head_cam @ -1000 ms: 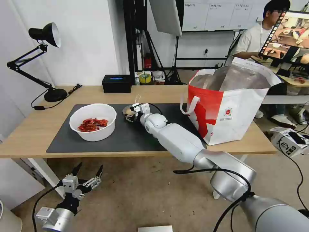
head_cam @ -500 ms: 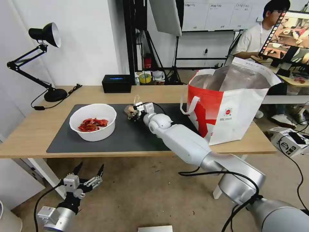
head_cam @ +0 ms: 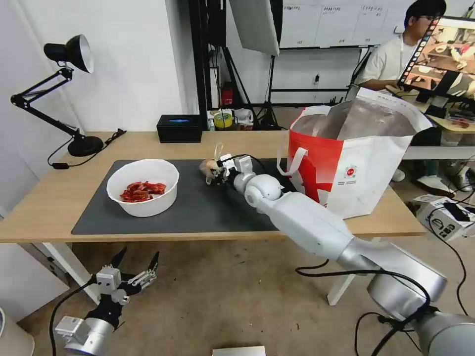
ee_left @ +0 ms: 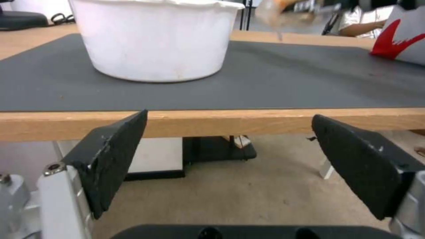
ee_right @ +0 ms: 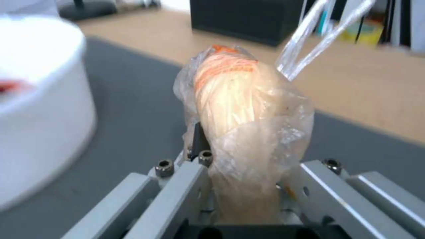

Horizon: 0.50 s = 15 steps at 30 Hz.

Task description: Pick up the trash from the table and place it into the takeout bag.

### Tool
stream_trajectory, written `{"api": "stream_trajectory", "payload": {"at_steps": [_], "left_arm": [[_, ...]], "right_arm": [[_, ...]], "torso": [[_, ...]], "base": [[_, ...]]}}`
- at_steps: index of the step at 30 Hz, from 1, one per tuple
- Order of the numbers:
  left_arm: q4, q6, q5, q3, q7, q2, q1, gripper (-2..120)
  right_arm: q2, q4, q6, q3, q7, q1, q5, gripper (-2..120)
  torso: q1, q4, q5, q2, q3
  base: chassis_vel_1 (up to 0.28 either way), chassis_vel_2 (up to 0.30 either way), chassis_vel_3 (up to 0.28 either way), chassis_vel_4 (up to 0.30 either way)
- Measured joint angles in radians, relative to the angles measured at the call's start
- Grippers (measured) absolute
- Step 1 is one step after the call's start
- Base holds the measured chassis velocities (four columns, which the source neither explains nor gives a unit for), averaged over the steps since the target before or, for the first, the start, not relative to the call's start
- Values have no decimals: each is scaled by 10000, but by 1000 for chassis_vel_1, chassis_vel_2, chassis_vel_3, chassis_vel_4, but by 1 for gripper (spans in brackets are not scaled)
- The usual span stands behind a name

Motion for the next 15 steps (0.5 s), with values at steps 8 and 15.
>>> {"api": "stream_trajectory", "payload": {"at_steps": [8,15], "left_arm": [[-114,-2,51,3,-6,-117,100,100],[-284,-45,82,-86,-7,-194,273,100]], "right_arm": [[-648,1665,641,478,550,-483,-115,7],[-1523,3529,2282,1481,1052,-1499,-1003,7]], "torso": [[0,2,-1,0,0],[0,1,0,0,0]], "base": [[0,0,0,0],[0,0,0,0]]}}
